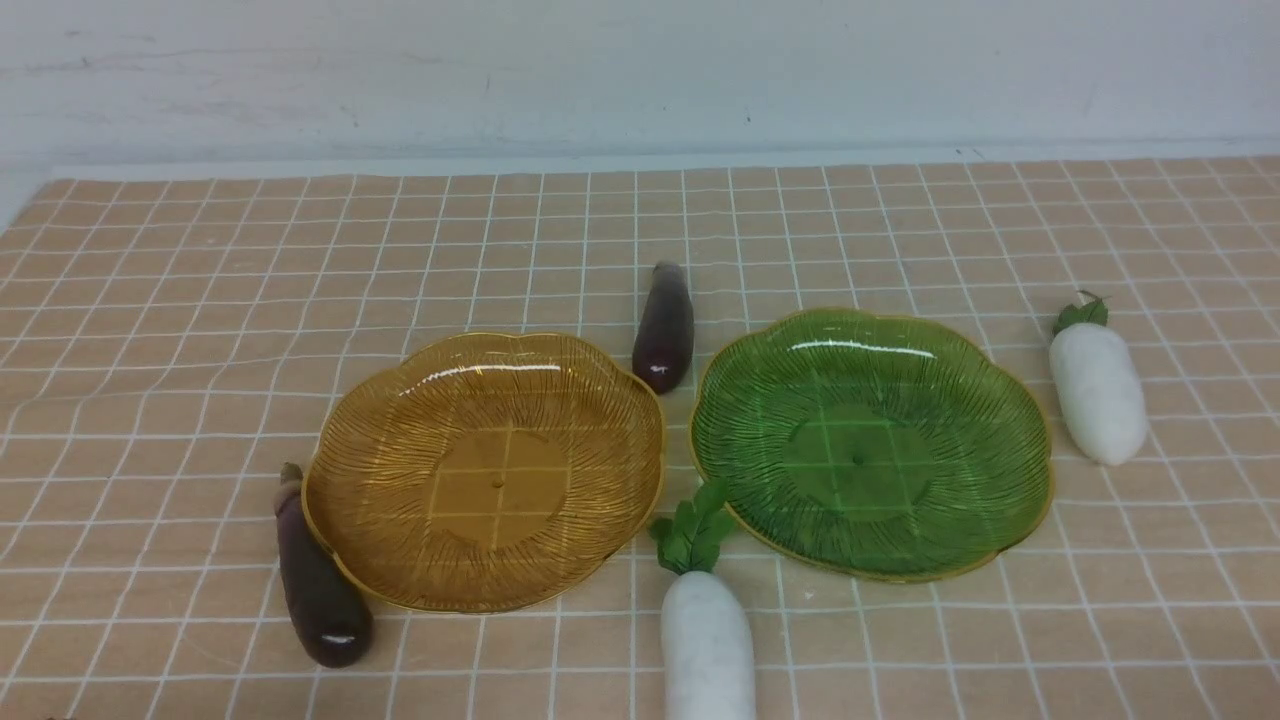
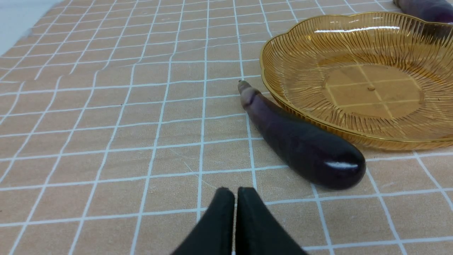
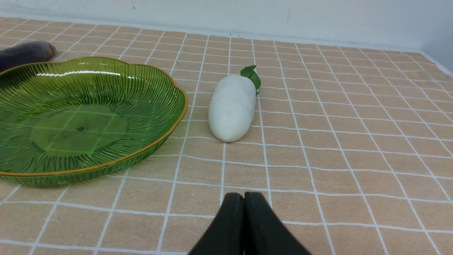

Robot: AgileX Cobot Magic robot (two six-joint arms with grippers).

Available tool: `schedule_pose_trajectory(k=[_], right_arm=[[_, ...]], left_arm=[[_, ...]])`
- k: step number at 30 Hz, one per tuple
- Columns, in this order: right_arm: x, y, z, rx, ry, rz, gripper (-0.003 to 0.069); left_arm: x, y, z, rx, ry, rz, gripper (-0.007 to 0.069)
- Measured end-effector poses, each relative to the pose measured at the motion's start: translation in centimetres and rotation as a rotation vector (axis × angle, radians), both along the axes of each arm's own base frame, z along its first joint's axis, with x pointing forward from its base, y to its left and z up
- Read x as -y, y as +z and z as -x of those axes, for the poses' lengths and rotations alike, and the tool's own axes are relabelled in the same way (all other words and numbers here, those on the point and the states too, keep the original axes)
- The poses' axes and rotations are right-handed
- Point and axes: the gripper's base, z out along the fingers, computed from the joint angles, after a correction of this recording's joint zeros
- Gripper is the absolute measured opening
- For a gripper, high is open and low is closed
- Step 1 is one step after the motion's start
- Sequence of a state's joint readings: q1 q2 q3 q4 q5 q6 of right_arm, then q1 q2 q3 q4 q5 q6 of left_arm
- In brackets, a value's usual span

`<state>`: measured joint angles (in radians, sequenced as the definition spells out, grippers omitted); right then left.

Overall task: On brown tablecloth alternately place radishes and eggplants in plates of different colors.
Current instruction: 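Pick up the eggplant and place it in the yellow plate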

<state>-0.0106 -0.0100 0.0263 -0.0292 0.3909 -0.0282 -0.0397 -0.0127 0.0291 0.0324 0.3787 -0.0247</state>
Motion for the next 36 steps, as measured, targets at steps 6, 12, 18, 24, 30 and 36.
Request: schedule_pose_trajectory(k=[6, 12, 18, 24, 30, 36], right_arm=[[0.0, 0.0, 0.0, 0.000, 0.000, 0.000, -0.0015], [0.0, 0.0, 0.0, 0.000, 0.000, 0.000, -0.0015], [0.0, 0.0, 0.0, 0.000, 0.000, 0.000, -0.0015], [0.0, 0.0, 0.0, 0.000, 0.001, 0.004, -0.0015], [-0.2, 0.4, -0.1, 0.052, 0.001, -0.125, -0.0015], [-0.3, 1.9, -0.3, 0.226, -0.022, -0.499, -0.0015]], left_arm=[[0.2, 0.5, -0.1, 0.054, 0.013, 0.120, -0.0003], [0.5, 2.1, -0.4, 0.202, 0.054, 0.561, -0.0003], [0.2, 3.1, -0.4, 0.313, 0.062, 0.632, -0.0003], [-0.5, 5.2, -0.1, 0.551, 0.067, 0.653, -0.0003], [0.0, 9.6, 0.6, 0.521, 0.016, 0.627, -0.0003], [1.1, 13.5, -1.1, 0.054, -0.011, 0.415, -0.0003]])
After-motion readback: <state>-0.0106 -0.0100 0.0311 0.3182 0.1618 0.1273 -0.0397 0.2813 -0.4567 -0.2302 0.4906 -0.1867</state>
